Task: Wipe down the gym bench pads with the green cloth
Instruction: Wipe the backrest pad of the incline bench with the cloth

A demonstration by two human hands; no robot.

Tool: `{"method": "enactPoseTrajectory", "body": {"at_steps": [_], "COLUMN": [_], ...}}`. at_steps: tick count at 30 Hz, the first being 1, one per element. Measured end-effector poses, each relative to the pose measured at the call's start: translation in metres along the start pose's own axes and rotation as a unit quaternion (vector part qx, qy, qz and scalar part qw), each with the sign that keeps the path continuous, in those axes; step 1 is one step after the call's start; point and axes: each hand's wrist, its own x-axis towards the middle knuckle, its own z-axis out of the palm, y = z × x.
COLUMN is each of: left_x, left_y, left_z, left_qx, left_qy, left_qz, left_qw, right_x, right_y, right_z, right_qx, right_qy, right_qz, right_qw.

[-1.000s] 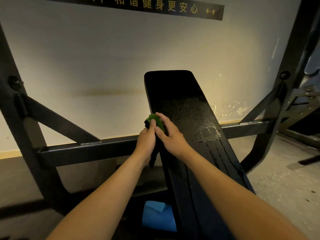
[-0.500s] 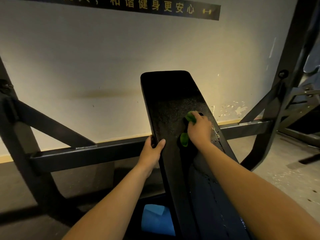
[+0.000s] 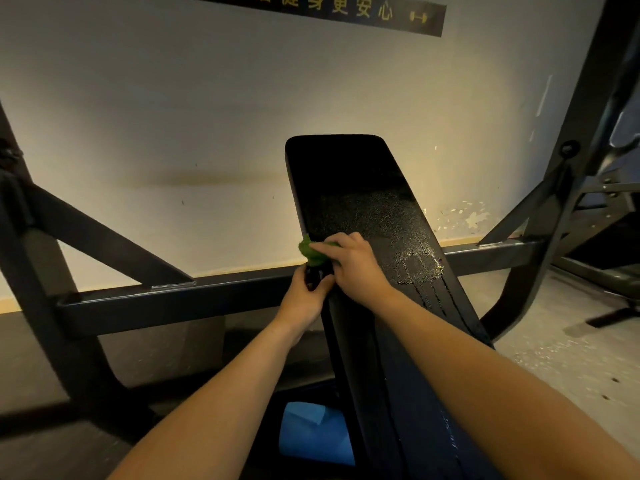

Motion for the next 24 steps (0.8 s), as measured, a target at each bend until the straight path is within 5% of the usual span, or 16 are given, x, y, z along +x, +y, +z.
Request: {"method": "enactPoseTrajectory", "body": {"at_steps": [9, 12, 19, 22, 24], "left_x": [-0.006, -0.005, -0.003, -0.007, -0.009], "left_y": [0.001, 0.000, -0.002, -0.001, -0.002], "left_z": [0.005, 0.005, 0.004, 0.002, 0.000], "left_qx": [-0.019, -0.019, -0.013, -0.034, -0.053], "left_qy": [-0.004, 0.002, 0.001, -0.008, -0.020], "left_qz": [0.022, 0.017, 0.020, 0.021, 0.014], "left_qw": [1.000, 1.000, 1.000, 0.999, 0.998], "right_x": [-0.011, -0.007, -0.012, -0.018, -0.025], "right_y": [0.052, 0.030, -0.011, 0.017, 0.037], "right_z": [-0.015, -0.003, 0.007, -0.003, -0.011], "right_qx": [0.018, 0.050, 0.043, 0.013, -0.003], "right_qy": [0.123, 0.112, 0.004, 0.027, 0.074], "right_qz": [0.292, 0.269, 0.034, 0.062, 0.165], "right_qw": [0.948, 0.955, 0.999, 0.998, 0.983]}}
